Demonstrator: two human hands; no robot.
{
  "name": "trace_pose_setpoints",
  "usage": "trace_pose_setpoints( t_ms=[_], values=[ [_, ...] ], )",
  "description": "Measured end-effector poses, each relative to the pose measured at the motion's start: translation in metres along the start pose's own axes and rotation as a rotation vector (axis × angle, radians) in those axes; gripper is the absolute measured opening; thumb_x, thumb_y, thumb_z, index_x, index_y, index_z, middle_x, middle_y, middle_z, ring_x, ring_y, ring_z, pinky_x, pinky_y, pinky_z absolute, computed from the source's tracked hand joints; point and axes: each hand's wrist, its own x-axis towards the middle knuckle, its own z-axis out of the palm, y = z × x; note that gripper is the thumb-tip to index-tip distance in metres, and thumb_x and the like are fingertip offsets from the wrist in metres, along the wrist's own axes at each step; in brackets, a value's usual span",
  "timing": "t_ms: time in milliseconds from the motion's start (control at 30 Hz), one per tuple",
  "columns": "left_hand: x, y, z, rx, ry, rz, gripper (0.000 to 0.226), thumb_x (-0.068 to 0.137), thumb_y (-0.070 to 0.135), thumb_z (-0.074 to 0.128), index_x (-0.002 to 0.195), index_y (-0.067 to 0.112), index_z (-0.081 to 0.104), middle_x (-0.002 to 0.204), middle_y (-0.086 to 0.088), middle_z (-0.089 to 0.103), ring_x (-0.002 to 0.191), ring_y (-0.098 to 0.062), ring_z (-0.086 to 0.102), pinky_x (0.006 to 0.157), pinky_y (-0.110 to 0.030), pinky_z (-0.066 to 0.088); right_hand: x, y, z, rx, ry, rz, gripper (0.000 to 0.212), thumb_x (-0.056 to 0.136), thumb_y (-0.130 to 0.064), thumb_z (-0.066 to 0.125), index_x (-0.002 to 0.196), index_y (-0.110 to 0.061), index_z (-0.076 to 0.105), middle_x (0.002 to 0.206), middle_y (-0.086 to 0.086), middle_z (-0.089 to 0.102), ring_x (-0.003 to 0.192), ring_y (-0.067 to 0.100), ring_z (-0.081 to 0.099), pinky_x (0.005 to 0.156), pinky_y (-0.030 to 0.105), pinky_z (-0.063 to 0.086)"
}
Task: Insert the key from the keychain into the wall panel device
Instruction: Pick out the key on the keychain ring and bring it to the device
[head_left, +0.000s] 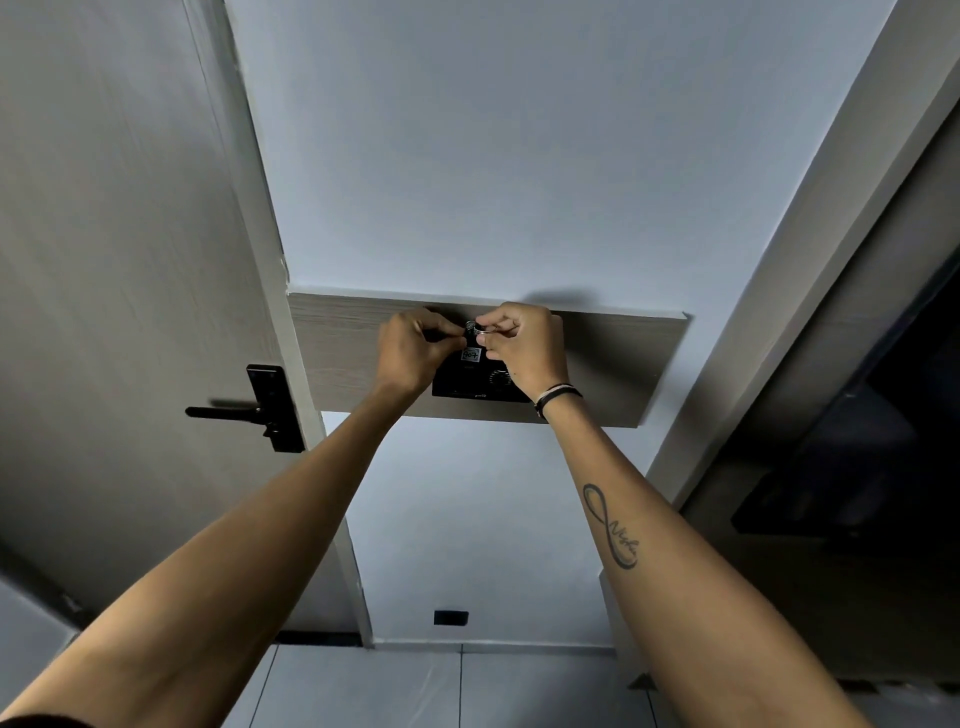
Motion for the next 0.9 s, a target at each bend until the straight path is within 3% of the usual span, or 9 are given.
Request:
trace_pose_setpoints(
  t_ms=[133,333,433,600,767,833,900],
  values=[
    [-0.002,-0.004,0.000,0.010,0.030,-0.004,0.012,0.079,0.007,0.087,0.091,0.006,0.086,0.094,-0.012,0.083,0.090,-0.026,0.077,0.088,-0.042,0.060,0.001,-0.001,0.003,-0.088,-0.020,-0.034,0.013,0.084,-0.002,0.082,0.094,-0.009,0.081,0.073,0.000,0.077,0.067,0.025,0.079,0.072,0.050,0.068],
    [-0.004,-0.003,0.001,0.069,0.043,0.027,0.012,0.082,0.009,0.085,0.093,0.006,0.086,0.097,-0.011,0.083,0.092,-0.026,0.076,0.086,-0.038,0.057,0.002,-0.003,0.006,-0.139,-0.026,-0.054,0.011,0.086,-0.003,0.080,0.094,-0.011,0.079,0.070,-0.005,0.074,0.061,0.024,0.077,0.064,0.049,0.068],
    [-0.007,-0.003,0.001,0.146,0.021,0.079,0.009,0.083,0.008,0.084,0.091,0.005,0.086,0.096,-0.011,0.082,0.089,-0.030,0.074,0.084,-0.043,0.057,0.000,0.001,0.005,-0.196,-0.042,-0.059,0.009,0.085,-0.003,0.081,0.092,-0.010,0.079,0.068,-0.005,0.071,0.059,0.029,0.076,0.062,0.050,0.067],
    [-0.010,-0.004,0.003,0.227,0.037,0.134,0.008,0.085,0.009,0.082,0.092,0.009,0.087,0.094,-0.008,0.081,0.080,-0.029,0.073,0.077,-0.047,0.058,-0.006,0.006,0.004,-0.225,-0.004,-0.087,0.007,0.087,-0.006,0.081,0.092,-0.011,0.079,0.061,-0.018,0.066,0.046,0.021,0.068,0.051,0.038,0.062],
    [-0.010,-0.005,0.002,0.246,0.047,0.170,0.007,0.085,0.011,0.083,0.091,0.010,0.087,0.094,-0.006,0.082,0.077,-0.026,0.073,0.075,-0.046,0.060,-0.004,0.006,0.001,-0.261,-0.018,-0.104,0.012,0.086,-0.011,0.084,0.098,-0.013,0.080,0.086,0.006,0.082,0.057,0.005,0.064,0.068,0.028,0.058],
    [-0.012,-0.005,0.002,0.254,0.052,0.188,0.007,0.086,0.011,0.083,0.092,0.009,0.086,0.094,-0.006,0.082,0.076,-0.024,0.073,0.074,-0.044,0.061,-0.005,0.007,0.002,-0.269,-0.016,-0.123,0.013,0.086,-0.012,0.084,0.098,-0.015,0.080,0.086,0.002,0.082,0.058,-0.005,0.060,0.069,0.026,0.058],
    [-0.013,-0.004,0.001,0.271,0.056,0.199,0.008,0.087,0.012,0.082,0.093,0.010,0.086,0.095,-0.006,0.082,0.076,-0.022,0.073,0.072,-0.043,0.062,-0.007,0.007,0.003,-0.273,-0.009,-0.125,0.015,0.085,-0.012,0.084,0.098,-0.018,0.079,0.078,-0.006,0.076,0.062,-0.001,0.062,0.071,0.028,0.059]
  ],
)
